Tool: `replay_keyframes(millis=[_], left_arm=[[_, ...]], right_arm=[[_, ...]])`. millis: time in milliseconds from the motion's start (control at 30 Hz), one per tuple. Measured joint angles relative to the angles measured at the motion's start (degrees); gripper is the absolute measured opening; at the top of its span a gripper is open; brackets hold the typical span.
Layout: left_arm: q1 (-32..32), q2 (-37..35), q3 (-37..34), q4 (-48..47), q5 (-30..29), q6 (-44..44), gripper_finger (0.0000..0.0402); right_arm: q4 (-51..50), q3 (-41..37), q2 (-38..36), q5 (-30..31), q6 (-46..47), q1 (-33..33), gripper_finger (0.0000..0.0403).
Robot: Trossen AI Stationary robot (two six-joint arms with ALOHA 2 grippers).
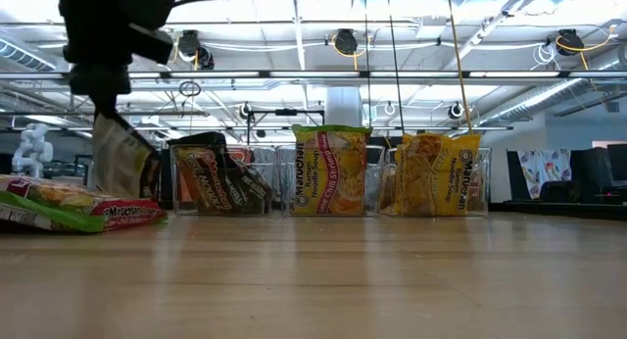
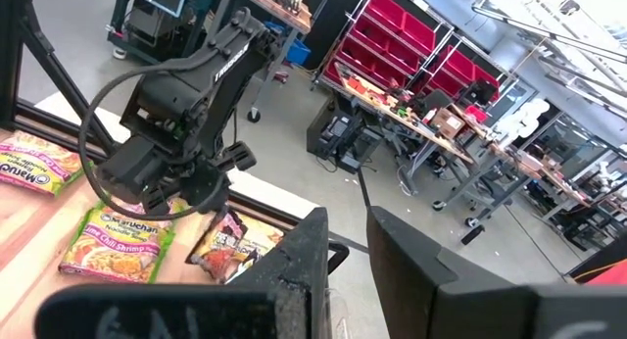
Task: Sort Maruchan noodles
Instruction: Put the black noodle pack into the left transparent bin
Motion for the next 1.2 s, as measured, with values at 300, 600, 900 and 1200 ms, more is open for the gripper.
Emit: replay_keyframes(millis=[300,600,900,1200], left_arm=[[-0.2,-5.48,4.08,0.17,-2.86,-3.12,0.0],[-0.17,-8.95,6.02,0.22,-7.72,-4.23,0.0],[1.84,-9.24,6.02,0.22,-12.19,-3.07,0.0],[5.01,-10.42,6.02,0.52,-15.72,-1.65,0.0]], right_arm=[[-0.02,0.0,0.02,0.0,0.0,-0.01,0.0068],[-0.07,0.0,0.02,0.0,-0.01,-0.01,0.0068],[-0.04,0.0,0.02,0.0,0.0,-0.02,0.0068],[-0.07,0.0,0.02,0.0,0.0,0.0,0.0068]])
